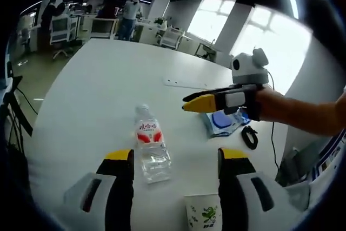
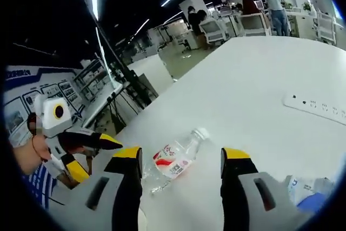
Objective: Arrange the tabletop items into an orderly group along one side of the table until the central work area is clear of visible clutter.
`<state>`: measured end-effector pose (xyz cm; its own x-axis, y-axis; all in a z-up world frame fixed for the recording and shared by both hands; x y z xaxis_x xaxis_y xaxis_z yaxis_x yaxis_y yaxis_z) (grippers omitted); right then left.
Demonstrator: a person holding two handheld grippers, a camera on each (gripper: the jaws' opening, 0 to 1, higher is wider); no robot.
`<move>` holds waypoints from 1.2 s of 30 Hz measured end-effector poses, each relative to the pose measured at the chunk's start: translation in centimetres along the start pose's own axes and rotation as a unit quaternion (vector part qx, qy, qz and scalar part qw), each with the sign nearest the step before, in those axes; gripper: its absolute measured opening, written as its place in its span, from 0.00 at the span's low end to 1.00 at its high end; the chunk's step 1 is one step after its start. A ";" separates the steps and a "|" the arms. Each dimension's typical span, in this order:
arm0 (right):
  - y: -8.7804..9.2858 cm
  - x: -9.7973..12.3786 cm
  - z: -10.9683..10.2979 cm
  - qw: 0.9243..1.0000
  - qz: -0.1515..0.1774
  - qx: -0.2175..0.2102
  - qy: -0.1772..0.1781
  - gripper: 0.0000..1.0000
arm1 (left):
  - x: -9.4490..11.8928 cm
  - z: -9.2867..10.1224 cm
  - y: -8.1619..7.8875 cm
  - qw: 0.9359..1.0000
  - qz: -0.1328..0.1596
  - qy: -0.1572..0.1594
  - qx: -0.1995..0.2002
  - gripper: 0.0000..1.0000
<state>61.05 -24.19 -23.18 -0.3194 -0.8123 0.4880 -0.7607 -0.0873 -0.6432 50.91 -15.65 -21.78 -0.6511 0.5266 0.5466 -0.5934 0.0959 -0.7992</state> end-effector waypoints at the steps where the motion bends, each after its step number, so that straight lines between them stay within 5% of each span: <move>1: 0.0 -0.3 0.1 1.000 -0.002 0.000 -0.001 0.58 | -0.1 -0.1 0.0 1.000 0.001 0.002 0.002 0.63; 17: 0.1 -5.0 1.8 0.993 -0.029 -0.115 -0.020 0.55 | -0.7 -1.7 0.7 1.000 0.016 0.002 0.020 0.63; 23: 0.4 -6.3 1.7 0.976 -0.035 -0.213 -0.042 0.53 | -0.9 -1.8 1.0 0.999 0.021 0.005 0.028 0.62; 36: 0.5 -8.1 3.3 0.964 -0.031 -0.260 -0.053 0.46 | -1.1 -2.0 1.5 0.999 0.036 0.007 0.041 0.62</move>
<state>65.10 -19.53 -29.42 -0.2267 -0.8712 0.4355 -0.9653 0.1416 -0.2194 51.67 -14.36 -24.04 -0.6865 0.5416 0.4852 -0.5827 -0.0106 -0.8126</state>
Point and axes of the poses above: the point that each gripper's makers call its tool centre point, and the gripper's own axes: x roughly backward along the fingers, z roughly to its right, y roughly out of its underside, the point moved 2 cm from there along x, roughly backward along the fingers, and after that the axes turned 10 degrees about -x, right-handed, at the moved point
